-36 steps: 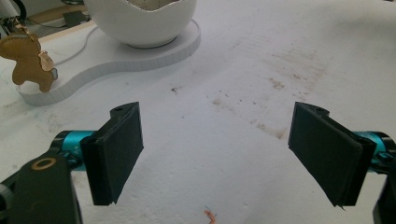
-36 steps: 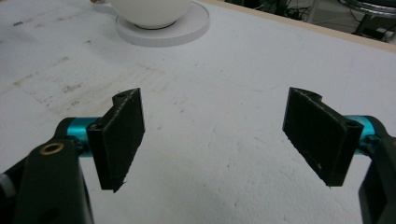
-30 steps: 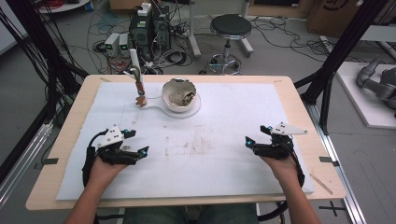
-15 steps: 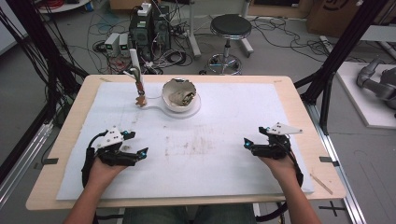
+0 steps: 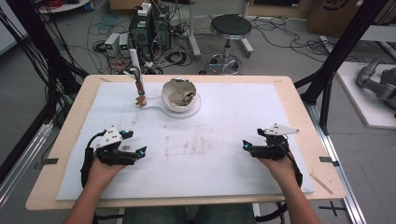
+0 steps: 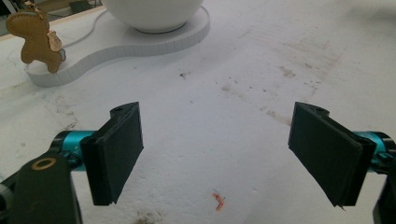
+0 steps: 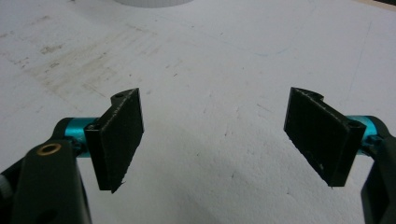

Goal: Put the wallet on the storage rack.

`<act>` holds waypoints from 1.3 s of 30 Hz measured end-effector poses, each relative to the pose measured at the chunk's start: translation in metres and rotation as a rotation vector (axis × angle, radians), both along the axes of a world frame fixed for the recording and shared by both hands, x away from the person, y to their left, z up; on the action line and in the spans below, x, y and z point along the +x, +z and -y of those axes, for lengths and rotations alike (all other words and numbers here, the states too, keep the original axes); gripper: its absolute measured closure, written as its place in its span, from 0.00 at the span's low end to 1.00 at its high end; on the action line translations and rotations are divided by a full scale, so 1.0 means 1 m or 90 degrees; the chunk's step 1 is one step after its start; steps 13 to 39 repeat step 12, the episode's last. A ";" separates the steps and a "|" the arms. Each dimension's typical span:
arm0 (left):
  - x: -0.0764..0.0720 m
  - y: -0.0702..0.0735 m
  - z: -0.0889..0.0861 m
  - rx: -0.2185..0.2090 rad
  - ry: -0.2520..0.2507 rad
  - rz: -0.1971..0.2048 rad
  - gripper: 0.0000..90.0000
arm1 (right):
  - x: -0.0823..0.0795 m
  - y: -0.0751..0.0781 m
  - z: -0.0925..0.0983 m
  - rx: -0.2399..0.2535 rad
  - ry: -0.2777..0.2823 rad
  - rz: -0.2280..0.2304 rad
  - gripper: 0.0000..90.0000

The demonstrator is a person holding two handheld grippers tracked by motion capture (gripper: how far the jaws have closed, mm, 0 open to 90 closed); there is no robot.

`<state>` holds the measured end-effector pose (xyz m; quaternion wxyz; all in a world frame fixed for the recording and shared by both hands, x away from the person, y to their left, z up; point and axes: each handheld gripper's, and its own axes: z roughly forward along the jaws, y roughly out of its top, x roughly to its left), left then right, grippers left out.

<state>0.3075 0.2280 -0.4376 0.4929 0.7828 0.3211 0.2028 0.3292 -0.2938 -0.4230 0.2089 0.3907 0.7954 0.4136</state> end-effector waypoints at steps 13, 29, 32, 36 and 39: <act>0.000 0.000 0.001 0.000 -0.005 -0.002 0.20 | 0.001 -0.001 0.002 0.001 -0.005 -0.002 0.22; 0.000 0.000 0.001 0.000 -0.005 -0.002 0.20 | 0.001 -0.001 0.002 0.001 -0.005 -0.002 0.22; 0.000 0.000 0.001 0.000 -0.005 -0.002 0.20 | 0.001 -0.001 0.002 0.001 -0.005 -0.002 0.22; 0.000 0.000 0.001 0.000 -0.005 -0.002 0.20 | 0.001 -0.001 0.002 0.001 -0.005 -0.002 0.22; 0.000 0.000 0.001 0.000 -0.005 -0.002 0.20 | 0.001 -0.001 0.002 0.001 -0.005 -0.002 0.22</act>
